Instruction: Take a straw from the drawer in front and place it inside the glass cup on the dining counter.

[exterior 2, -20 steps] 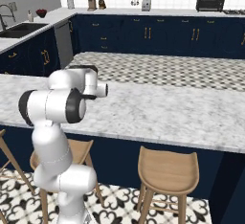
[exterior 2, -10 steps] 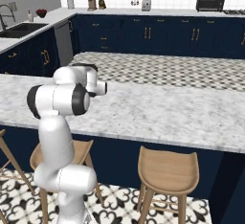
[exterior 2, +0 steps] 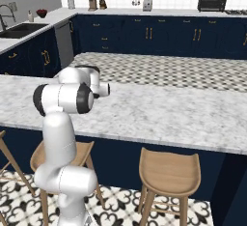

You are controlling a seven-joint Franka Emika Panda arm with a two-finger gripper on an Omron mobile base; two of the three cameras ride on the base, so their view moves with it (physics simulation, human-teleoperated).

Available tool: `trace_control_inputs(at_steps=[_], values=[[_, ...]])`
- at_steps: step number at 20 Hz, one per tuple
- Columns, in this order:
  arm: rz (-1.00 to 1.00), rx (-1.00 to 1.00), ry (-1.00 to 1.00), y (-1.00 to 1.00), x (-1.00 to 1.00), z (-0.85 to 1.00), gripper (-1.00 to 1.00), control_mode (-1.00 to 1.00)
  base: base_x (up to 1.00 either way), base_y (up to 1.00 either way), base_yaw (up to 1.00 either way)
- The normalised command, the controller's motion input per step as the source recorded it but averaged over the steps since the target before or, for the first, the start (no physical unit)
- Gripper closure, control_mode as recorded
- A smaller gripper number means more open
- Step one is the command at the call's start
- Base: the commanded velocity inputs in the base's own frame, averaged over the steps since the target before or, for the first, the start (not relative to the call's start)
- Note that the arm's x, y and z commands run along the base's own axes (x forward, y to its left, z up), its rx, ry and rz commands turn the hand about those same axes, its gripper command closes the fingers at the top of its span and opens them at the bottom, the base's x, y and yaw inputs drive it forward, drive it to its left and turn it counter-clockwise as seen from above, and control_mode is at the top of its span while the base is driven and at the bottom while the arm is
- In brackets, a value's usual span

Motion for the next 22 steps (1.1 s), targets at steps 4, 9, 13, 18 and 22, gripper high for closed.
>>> trace_control_inputs(at_steps=[4,9,13,18,22], values=[[0.0,0.0,-0.01,0.0,-0.45,-0.05,1.0,-1.0,0.0,0.0,0.0],[0.0,0.0,-0.02,-0.03,-0.46,0.0,1.0,-1.0,0.0,0.0,0.0],[0.0,0.0,-0.02,-0.08,-0.22,-0.07,1.0,-1.0,0.0,0.0,0.0],[0.0,-0.01,-0.02,0.0,-0.03,-0.09,-1.0,-1.0,0.0,0.0,0.0],[0.0,-0.01,-0.06,-0.13,0.0,0.0,-1.0,-1.0,0.0,0.0,0.0]])
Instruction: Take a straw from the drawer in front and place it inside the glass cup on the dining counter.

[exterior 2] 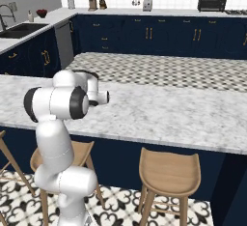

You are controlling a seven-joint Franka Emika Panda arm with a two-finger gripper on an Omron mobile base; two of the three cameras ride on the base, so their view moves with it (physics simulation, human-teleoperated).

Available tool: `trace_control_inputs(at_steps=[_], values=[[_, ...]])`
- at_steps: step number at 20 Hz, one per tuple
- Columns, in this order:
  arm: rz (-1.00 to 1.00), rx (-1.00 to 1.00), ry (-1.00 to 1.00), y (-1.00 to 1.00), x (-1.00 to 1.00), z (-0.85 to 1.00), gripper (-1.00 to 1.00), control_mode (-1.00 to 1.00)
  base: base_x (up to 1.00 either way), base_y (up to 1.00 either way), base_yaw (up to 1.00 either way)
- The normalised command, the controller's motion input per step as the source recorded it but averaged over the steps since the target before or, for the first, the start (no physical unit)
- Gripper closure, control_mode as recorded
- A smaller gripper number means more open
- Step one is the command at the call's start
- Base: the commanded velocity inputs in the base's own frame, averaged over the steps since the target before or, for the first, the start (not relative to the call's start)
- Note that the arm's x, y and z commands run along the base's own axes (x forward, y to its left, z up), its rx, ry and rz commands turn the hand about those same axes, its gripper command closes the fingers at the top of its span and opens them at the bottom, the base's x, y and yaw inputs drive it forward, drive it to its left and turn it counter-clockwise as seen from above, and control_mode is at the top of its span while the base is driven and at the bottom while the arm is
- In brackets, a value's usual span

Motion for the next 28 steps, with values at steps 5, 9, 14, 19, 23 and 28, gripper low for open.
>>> trace_control_inputs(at_steps=[5,9,14,19,23,28], values=[[0.0,0.0,-0.13,-0.32,-0.11,0.45,-1.0,-1.0,0.0,0.0,0.0],[0.0,0.02,-0.26,-0.59,-0.46,0.95,-1.0,-1.0,0.0,0.0,0.0],[0.0,-0.1,-0.38,-0.2,-0.81,0.64,-1.0,-1.0,0.0,0.0,0.0],[0.0,-0.34,-0.3,0.0,-0.94,0.13,-1.0,-1.0,0.0,0.0,0.0],[0.0,-0.42,-0.11,0.0,-0.51,-0.01,-1.0,-1.0,0.0,0.0,0.0],[0.0,-0.33,0.0,0.0,-0.03,-0.05,-1.0,-1.0,0.0,0.0,0.0]])
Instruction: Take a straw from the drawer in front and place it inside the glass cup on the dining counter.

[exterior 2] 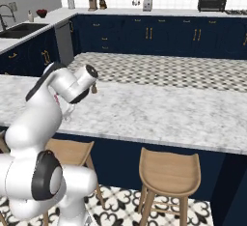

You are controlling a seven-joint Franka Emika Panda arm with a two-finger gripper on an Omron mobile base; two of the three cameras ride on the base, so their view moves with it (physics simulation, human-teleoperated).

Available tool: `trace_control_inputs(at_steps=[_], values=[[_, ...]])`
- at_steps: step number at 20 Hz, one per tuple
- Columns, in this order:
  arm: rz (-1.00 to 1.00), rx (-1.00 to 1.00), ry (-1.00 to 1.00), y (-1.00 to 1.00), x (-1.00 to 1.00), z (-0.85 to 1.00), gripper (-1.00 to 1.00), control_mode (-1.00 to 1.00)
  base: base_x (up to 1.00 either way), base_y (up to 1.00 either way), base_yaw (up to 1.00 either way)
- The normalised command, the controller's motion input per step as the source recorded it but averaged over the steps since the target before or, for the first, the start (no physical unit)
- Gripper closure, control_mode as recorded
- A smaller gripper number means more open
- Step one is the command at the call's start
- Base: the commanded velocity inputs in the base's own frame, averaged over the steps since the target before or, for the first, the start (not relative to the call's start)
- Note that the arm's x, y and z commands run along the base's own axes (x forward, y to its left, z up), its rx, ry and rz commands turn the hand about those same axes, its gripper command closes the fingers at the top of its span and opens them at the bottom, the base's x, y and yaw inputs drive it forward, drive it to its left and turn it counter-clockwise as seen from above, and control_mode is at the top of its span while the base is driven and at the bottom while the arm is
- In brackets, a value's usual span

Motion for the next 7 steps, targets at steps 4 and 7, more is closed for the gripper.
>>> trace_control_inputs(at_steps=[4,7], values=[[-0.02,-0.23,0.06,0.0,0.0,-0.11,-1.0,-1.0,0.0,0.0,0.0],[-0.04,-0.21,0.12,0.0,0.0,-0.32,-1.0,-1.0,0.0,0.0,0.0]])
